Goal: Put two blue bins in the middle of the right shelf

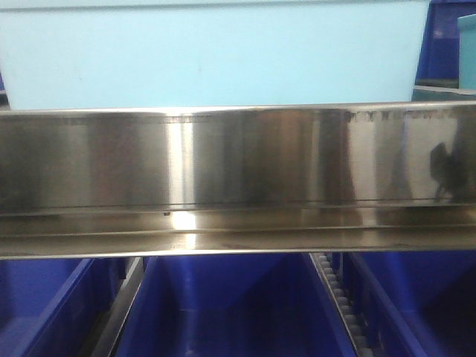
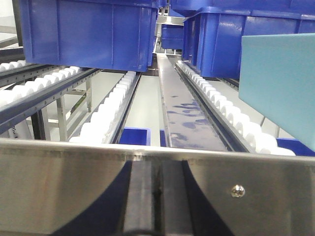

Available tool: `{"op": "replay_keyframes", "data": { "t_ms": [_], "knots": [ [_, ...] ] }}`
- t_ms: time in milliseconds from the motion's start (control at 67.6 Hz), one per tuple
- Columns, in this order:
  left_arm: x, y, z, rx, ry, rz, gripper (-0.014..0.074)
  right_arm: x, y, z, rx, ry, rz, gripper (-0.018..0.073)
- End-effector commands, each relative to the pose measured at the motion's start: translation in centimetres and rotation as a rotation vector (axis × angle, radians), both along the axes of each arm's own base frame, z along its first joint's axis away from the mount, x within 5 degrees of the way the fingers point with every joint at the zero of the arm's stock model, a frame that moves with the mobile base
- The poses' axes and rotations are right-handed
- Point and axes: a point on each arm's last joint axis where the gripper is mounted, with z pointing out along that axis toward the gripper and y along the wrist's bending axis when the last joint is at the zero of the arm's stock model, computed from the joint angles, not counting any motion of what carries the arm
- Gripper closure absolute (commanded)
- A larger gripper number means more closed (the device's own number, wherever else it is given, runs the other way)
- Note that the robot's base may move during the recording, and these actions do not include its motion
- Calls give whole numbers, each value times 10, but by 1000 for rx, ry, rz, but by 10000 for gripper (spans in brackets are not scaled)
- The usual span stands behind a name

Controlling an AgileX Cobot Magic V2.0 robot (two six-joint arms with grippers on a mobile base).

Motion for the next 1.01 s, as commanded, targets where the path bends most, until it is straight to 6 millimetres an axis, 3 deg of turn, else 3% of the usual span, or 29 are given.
{"op": "replay_keyframes", "data": {
  "t_ms": [0,636,872,991],
  "knots": [
    [0,0,3,-3,-22,-4,707,0,0,1,-10,-16,1,721],
    [0,0,9,-5,-85,-5,707,0,0,1,-10,-16,1,721],
    [-2,0,19,-17,-203,-6,707,-1,0,4,-9,-43,-1,721],
    [-4,0,30,-29,-317,-7,707,-2,-1,15,-1,-167,-7,721]
  ]
}}
